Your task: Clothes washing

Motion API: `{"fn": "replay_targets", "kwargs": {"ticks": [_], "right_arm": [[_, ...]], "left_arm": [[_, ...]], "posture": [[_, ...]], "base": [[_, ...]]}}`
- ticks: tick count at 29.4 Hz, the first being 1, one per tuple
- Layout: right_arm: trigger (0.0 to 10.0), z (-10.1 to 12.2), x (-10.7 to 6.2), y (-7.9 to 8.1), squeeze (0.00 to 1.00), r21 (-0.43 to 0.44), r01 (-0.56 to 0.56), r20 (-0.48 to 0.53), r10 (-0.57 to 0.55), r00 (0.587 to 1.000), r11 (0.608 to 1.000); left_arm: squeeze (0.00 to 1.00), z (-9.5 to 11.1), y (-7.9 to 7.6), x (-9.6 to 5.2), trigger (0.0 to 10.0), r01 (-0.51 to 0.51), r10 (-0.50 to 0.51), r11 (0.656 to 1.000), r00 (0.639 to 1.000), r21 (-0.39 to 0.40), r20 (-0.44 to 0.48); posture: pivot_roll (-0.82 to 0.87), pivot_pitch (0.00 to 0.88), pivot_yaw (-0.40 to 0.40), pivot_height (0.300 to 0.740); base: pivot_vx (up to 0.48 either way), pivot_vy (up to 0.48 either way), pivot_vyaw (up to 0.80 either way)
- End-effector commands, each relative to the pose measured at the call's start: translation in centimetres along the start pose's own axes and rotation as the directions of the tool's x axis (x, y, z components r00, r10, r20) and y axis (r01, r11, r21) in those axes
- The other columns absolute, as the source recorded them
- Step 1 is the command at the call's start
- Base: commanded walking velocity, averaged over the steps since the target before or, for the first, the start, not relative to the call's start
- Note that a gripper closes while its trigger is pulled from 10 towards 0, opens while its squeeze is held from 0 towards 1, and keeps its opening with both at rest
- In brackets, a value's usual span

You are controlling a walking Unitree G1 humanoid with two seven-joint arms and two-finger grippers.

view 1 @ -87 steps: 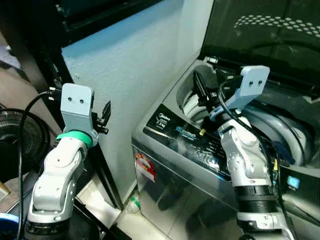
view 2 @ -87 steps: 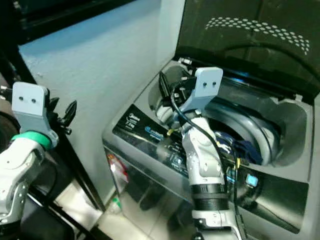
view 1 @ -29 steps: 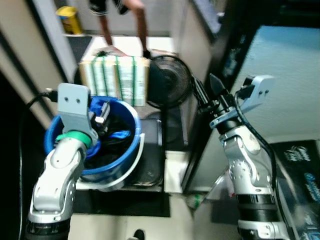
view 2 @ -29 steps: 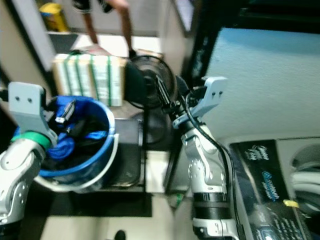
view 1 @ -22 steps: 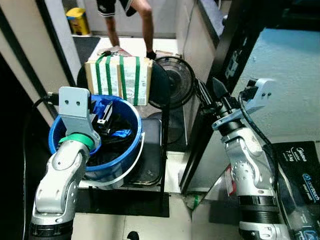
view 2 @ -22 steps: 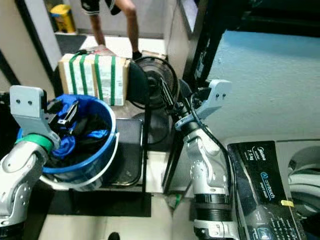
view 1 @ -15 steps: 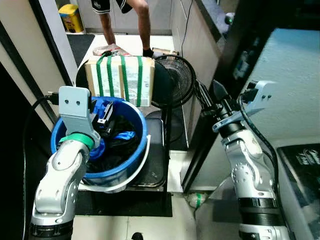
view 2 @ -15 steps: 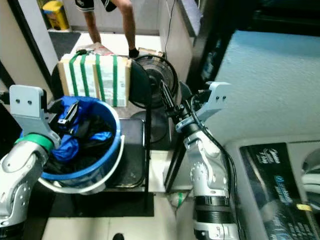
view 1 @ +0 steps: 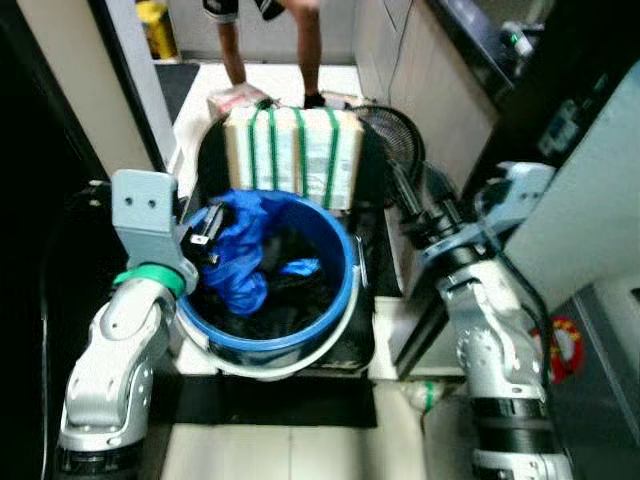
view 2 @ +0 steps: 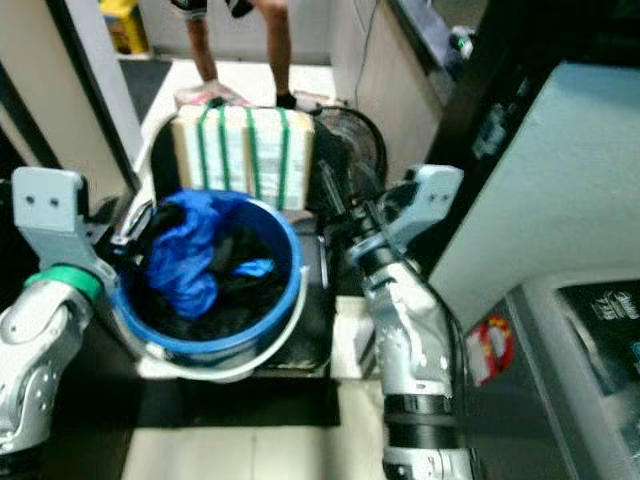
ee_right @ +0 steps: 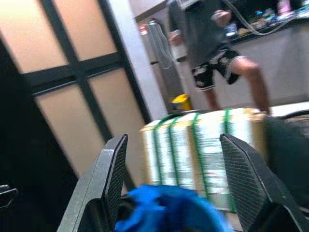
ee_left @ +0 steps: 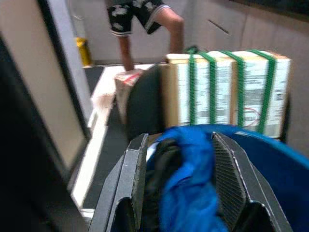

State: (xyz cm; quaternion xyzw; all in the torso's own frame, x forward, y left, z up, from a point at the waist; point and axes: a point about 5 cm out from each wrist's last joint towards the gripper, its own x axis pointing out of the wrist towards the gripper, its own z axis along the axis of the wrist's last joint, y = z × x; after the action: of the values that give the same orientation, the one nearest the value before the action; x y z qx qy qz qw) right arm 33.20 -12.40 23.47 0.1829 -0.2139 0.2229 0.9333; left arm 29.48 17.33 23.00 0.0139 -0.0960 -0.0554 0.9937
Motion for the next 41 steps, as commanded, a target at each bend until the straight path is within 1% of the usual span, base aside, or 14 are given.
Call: {"fn": "replay_targets", "kwargs": {"ticks": [1, 9, 16, 19, 20, 21, 22, 24, 25, 27, 29, 30, 32, 41], "right_arm": [[10.0, 0.0, -0.4, -0.6, 0.00, 0.001, 0.028, -0.001, -0.028, 1.000, 1.000], [10.0, 0.0, -0.4, -0.6, 0.00, -0.001, 0.030, -0.003, -0.030, 1.000, 1.000], [10.0, -0.3, -0.4, -0.6, 0.00, 0.005, 0.047, -0.015, -0.047, 0.999, 0.999], [10.0, -0.9, -0.6, -1.0, 0.00, -0.045, 0.070, -0.067, -0.073, 0.995, 0.997], [10.0, -1.5, -0.9, -1.3, 0.00, -0.090, 0.083, -0.103, -0.092, 0.990, 0.992], [10.0, -1.5, -0.9, -1.3, 0.00, -0.090, 0.083, -0.103, -0.092, 0.990, 0.992], [10.0, -2.2, -1.3, -1.8, 0.00, -0.149, 0.096, -0.152, -0.119, 0.981, 0.984], [10.0, -2.2, -1.3, -1.8, 0.00, -0.149, 0.096, -0.152, -0.119, 0.981, 0.984], [10.0, -2.9, -2.0, -2.5, 0.00, -0.200, 0.122, -0.184, -0.160, 0.970, 0.972], [10.0, -2.9, -2.0, -2.5, 0.00, -0.200, 0.122, -0.184, -0.160, 0.970, 0.972], [10.0, -4.7, -4.6, -4.9, 0.00, -0.237, 0.254, -0.238, -0.310, 0.920, 0.938], [10.0, -4.7, -4.6, -4.9, 0.00, -0.237, 0.254, -0.238, -0.310, 0.920, 0.938], [10.0, -5.3, -6.1, -5.9, 0.00, -0.238, 0.317, -0.251, -0.373, 0.893, 0.918], [10.0, -4.8, -5.3, -4.4, 0.00, -0.190, 0.248, -0.215, -0.287, 0.934, 0.950]], "left_arm": [[0.00, -0.3, -0.1, -0.1, 10.0, 0.001, -0.001, 1.000, 1.000, 0.013, -0.014], [0.00, 0.0, -0.2, -0.3, 10.0, 0.008, -0.008, 1.000, 1.000, -0.008, 0.002], [0.00, -0.4, 0.3, -0.4, 10.0, -0.023, 0.023, 0.999, 1.000, -0.030, 0.000], [0.00, -1.3, 0.4, -0.5, 10.0, -0.035, 0.033, 0.999, 0.999, -0.036, -0.034], [0.00, -2.2, 0.6, -0.7, 10.0, -0.057, 0.055, 0.998, 0.996, -0.031, -0.065], [0.00, -2.2, 0.6, -0.7, 10.0, -0.057, 0.055, 0.998, 0.996, -0.031, -0.065], [0.00, -3.3, 1.0, -0.9, 10.0, -0.080, 0.077, 0.996, 0.992, -0.029, -0.104], [0.00, -3.3, 1.0, -0.9, 10.0, -0.080, 0.077, 0.996, 0.992, -0.029, -0.104], [0.00, -4.5, 1.4, -1.4, 10.0, -0.110, 0.103, 0.993, 0.984, -0.036, -0.144], [0.00, -4.5, 1.4, -1.4, 10.0, -0.110, 0.103, 0.993, 0.984, -0.036, -0.144], [0.00, -7.0, 2.3, -2.5, 10.0, -0.183, 0.165, 0.982, 0.957, -0.054, -0.237], [0.00, -7.0, 2.3, -2.5, 10.0, -0.183, 0.165, 0.982, 0.957, -0.054, -0.237], [0.00, -8.0, 2.3, -3.0, 10.0, -0.189, 0.165, 0.980, 0.949, -0.065, -0.267], [0.00, -8.0, 1.4, -2.7, 10.0, -0.131, 0.112, 0.989, 0.967, -0.067, -0.228]], "posture": [[0.12, 0.028, 0.046, 0.740], [0.12, 0.029, 0.042, 0.740], [0.12, 0.028, 0.041, 0.740], [0.12, 0.026, 0.042, 0.740], [0.12, 0.026, 0.042, 0.740], [0.12, 0.026, 0.042, 0.740], [0.12, 0.026, 0.042, 0.740], [0.12, 0.026, 0.042, 0.740], [0.11, 0.024, 0.042, 0.740], [0.11, 0.024, 0.042, 0.740], [0.11, 0.020, 0.040, 0.740], [0.11, 0.020, 0.040, 0.740], [0.11, 0.018, 0.042, 0.740], [0.09, 0.014, 0.048, 0.740]], "base": [[0.000, 0.000, 0.00], [0.000, -0.277, 0.00], [0.000, 0.000, 0.00], [0.000, 0.000, 0.00], [0.000, 0.000, 0.00], [0.000, 0.000, 0.00], [0.000, 0.000, 0.00], [0.000, 0.000, 0.00], [0.000, 0.000, 0.00], [0.000, 0.000, 0.00], [0.000, 0.000, 0.00], [0.000, 0.000, 0.00], [0.000, 0.000, 0.00], [0.000, 0.000, 0.00]]}}
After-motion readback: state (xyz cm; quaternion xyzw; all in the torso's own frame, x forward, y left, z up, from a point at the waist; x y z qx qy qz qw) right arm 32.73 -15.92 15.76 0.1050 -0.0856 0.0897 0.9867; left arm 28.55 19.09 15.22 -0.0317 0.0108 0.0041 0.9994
